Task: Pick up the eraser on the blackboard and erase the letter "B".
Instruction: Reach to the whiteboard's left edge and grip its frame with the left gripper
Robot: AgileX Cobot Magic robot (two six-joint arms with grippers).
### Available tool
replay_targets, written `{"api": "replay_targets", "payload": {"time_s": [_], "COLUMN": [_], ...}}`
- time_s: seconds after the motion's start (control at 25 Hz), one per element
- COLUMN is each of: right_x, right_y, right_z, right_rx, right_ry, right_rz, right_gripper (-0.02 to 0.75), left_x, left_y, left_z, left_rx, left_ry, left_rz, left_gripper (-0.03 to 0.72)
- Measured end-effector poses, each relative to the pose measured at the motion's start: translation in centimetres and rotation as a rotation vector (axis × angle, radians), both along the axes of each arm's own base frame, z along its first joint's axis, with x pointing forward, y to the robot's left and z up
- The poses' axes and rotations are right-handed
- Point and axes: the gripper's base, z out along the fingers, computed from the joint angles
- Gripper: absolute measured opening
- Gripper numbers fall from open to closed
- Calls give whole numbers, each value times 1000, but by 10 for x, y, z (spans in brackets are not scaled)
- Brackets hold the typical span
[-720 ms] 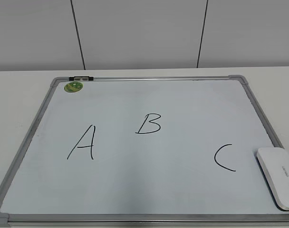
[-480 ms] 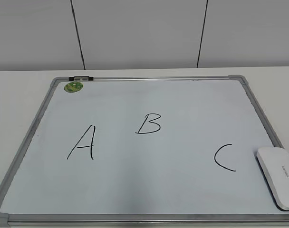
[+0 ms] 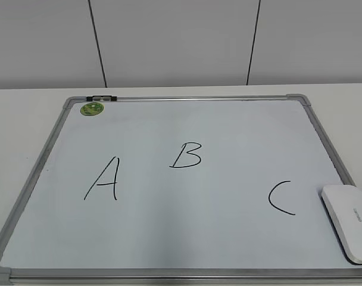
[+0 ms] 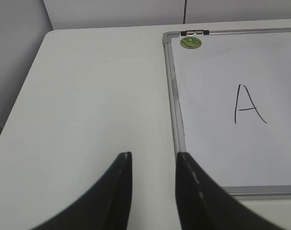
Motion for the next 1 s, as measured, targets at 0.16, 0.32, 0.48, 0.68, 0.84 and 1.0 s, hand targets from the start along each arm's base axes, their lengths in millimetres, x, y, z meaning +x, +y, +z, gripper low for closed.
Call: {"api": "replay_targets", "payload": {"time_s": [0.16,0.32,0.48,0.68,0.84,1.0], "right_x": [0,0,0,0,0,0], "right_y": [0,0,0,0,0,0], "right_z": [0,0,0,0,0,0], "right_rx": [0,0,0,0,0,0], "right_ry": [0,0,0,0,0,0], "right_rz": [0,0,0,0,0,0], "right_gripper": [554,554,554,554,554,554], "left_x": [25,59,101,152,197,243], "left_y": [-2,-5,-8,-13,-16,-20], "left_z": [14,18,21,22,19,11], "left_rx": [6,17,27,32,39,39], "left_ry": [53,179,318,455,542,615], "left_rz": [-4,-6,-7,-9,-10,-11], "left_gripper": [241,241,241,241,241,241]}}
